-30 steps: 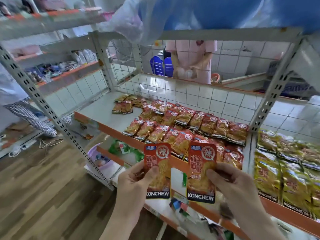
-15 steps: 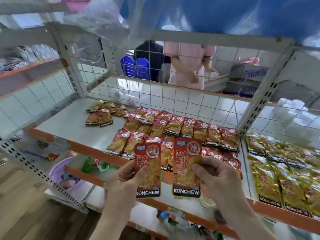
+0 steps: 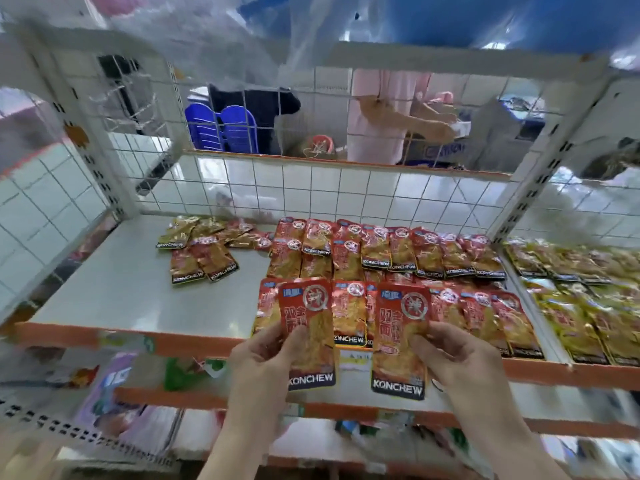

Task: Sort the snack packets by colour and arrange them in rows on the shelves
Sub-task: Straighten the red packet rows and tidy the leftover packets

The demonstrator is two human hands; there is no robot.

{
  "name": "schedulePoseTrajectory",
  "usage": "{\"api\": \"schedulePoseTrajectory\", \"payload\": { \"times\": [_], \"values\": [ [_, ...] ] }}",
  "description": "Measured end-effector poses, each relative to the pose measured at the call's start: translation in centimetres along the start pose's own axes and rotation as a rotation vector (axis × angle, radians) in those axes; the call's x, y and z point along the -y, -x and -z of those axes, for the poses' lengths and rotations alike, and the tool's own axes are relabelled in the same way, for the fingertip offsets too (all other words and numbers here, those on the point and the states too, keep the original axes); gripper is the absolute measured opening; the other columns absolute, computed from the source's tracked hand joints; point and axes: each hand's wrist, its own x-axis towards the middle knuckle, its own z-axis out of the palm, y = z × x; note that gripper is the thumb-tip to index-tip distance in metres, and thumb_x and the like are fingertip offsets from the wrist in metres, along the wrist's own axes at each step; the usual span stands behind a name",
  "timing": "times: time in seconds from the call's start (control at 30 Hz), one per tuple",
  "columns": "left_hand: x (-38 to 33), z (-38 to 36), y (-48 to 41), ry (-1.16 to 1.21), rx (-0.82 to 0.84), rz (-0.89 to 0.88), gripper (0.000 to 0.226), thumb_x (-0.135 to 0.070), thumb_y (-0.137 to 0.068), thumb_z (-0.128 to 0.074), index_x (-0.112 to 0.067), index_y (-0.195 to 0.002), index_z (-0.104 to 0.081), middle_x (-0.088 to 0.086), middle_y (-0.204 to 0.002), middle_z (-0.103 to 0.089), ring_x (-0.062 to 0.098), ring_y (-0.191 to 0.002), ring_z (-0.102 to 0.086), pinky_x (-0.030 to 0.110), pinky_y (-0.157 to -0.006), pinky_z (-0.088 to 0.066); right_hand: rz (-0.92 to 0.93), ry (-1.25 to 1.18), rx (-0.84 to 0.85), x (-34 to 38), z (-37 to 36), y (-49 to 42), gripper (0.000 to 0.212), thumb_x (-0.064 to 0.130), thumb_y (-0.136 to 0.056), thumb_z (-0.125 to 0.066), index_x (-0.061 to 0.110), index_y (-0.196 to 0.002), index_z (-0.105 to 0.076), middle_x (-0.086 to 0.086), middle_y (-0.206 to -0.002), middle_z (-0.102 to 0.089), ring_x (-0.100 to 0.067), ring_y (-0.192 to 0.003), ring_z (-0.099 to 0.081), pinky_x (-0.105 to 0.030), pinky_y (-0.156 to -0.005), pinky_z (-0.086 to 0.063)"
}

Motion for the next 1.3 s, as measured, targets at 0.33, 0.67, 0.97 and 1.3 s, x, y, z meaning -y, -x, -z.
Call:
{"api": "schedulePoseTrajectory", "payload": {
  "times": [0.33,0.67,0.97,1.3],
  "values": [
    [1.0,-1.5,-2.5,-0.059,0.031,0.029,0.016,-0.003,-0.086,-0.068,-0.018,-0.091,-0.074,0.004,-0.081,-0.078,0.026,-0.073,-0.075,0.03,-0.055,-0.059,-0.059,0.018,-0.078,-0.9,0.9,-1.4,0.018,0.002,-0.083,-0.072,0.019,-0.081,-0.073,0.008,-0.074,-0.075,-0.003,-0.069,-0.069,-0.013,-0.064,-0.053],
    [2.8,-5.0,-3.7,-0.171,-0.11,0.018,0.019,-0.007,-0.085,-0.072,-0.017,-0.101,-0.071,0.0,-0.08,-0.077,0.019,-0.069,-0.074,0.032,-0.057,-0.059,-0.089,0.011,0.089,-2.0,3.3,-7.5,0.027,-0.003,-0.081,-0.073,0.024,-0.08,-0.07,0.012,-0.072,-0.074,0.0,-0.067,-0.068,-0.009,-0.062,-0.05],
    [3.5,-4.8,-5.7,-0.231,-0.152,-0.051,0.027,-0.007,-0.085,-0.074,-0.022,-0.105,-0.063,0.003,-0.081,-0.076,0.028,-0.082,-0.071,0.035,-0.07,-0.056,-0.105,0.075,0.17,-2.0,2.4,-8.9,0.03,0.0,-0.083,-0.074,0.029,-0.081,-0.068,0.014,-0.072,-0.074,-0.001,-0.069,-0.069,-0.01,-0.065,-0.05],
    [2.4,-2.3,-9.1,-0.314,-0.007,-0.012,0.028,-0.009,-0.083,-0.075,-0.019,-0.106,-0.062,0.006,-0.082,-0.076,0.03,-0.081,-0.074,0.05,-0.072,-0.062,-0.116,0.214,0.074,-4.1,-1.4,-8.7,0.021,0.008,-0.083,-0.077,0.023,-0.097,-0.072,0.014,-0.079,-0.075,-0.001,-0.076,-0.07,-0.023,-0.079,-0.057]
  ]
}}
